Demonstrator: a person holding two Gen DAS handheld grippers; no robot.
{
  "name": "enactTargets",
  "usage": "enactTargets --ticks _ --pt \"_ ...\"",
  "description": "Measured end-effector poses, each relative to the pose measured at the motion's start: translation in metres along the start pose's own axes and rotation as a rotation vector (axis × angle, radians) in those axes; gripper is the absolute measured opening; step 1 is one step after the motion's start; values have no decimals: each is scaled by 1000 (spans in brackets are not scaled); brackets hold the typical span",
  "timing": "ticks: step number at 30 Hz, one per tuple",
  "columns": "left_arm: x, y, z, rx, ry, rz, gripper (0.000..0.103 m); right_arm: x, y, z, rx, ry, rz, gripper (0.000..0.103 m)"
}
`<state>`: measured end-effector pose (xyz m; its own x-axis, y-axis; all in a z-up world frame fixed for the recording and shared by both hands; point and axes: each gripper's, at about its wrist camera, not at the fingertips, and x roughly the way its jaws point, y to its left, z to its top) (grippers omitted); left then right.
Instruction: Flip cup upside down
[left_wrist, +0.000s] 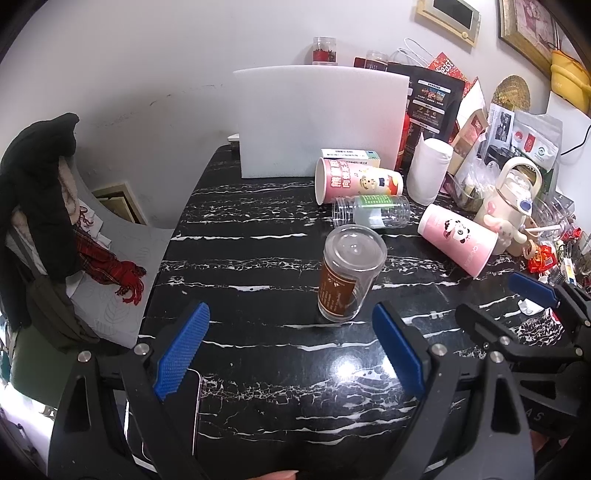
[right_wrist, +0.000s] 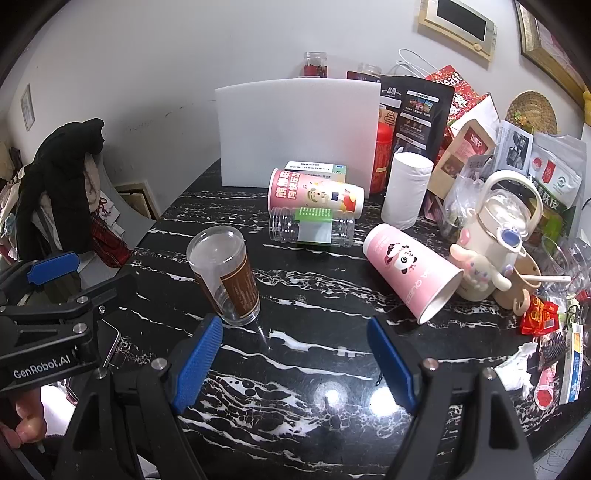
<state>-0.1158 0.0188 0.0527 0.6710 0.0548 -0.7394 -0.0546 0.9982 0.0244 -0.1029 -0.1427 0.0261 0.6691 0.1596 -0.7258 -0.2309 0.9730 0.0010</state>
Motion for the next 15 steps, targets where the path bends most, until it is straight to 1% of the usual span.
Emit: enactTargets --ticks 15 --pt "0 0 2 6 8 -8 90 0 1 1 -9 2 -5 81"
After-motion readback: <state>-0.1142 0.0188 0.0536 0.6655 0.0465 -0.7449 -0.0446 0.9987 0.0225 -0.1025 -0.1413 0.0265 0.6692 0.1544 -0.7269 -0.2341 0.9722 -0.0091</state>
